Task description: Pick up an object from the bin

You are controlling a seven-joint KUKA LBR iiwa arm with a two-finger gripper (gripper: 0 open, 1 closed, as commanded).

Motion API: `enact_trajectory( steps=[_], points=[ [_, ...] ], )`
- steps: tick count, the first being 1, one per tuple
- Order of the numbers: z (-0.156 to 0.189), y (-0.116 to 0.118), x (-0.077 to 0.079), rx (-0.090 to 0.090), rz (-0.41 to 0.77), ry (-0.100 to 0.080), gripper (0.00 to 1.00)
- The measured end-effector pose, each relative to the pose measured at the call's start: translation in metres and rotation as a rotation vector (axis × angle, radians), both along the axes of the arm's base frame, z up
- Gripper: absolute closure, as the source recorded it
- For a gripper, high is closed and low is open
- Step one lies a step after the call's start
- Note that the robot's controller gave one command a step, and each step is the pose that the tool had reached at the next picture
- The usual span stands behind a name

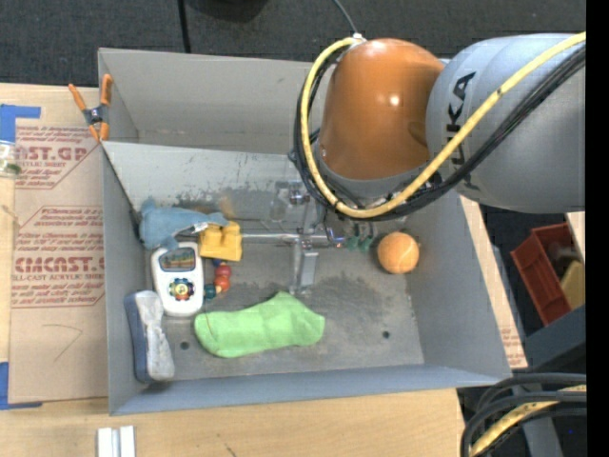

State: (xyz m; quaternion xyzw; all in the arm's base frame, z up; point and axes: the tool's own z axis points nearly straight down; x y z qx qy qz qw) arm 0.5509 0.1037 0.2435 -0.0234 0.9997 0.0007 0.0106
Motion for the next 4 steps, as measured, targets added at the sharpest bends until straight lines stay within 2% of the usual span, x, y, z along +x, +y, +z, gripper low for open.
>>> enact_trajectory(
  steps=[1,2,3,4],
  points=[
    [-0.055,0.009,0.000,0.000,0.010,0.003,0.00],
    [-0.123,0.020,-0.013,0.002,0.000,-0.003,0.00],
    [-0.163,0.029,-0.020,0.000,0.028,0.001,0.00],
    [-0.171,0.043,-0.023,0.005,-0.091,-0.003,1.00]
  ],
)
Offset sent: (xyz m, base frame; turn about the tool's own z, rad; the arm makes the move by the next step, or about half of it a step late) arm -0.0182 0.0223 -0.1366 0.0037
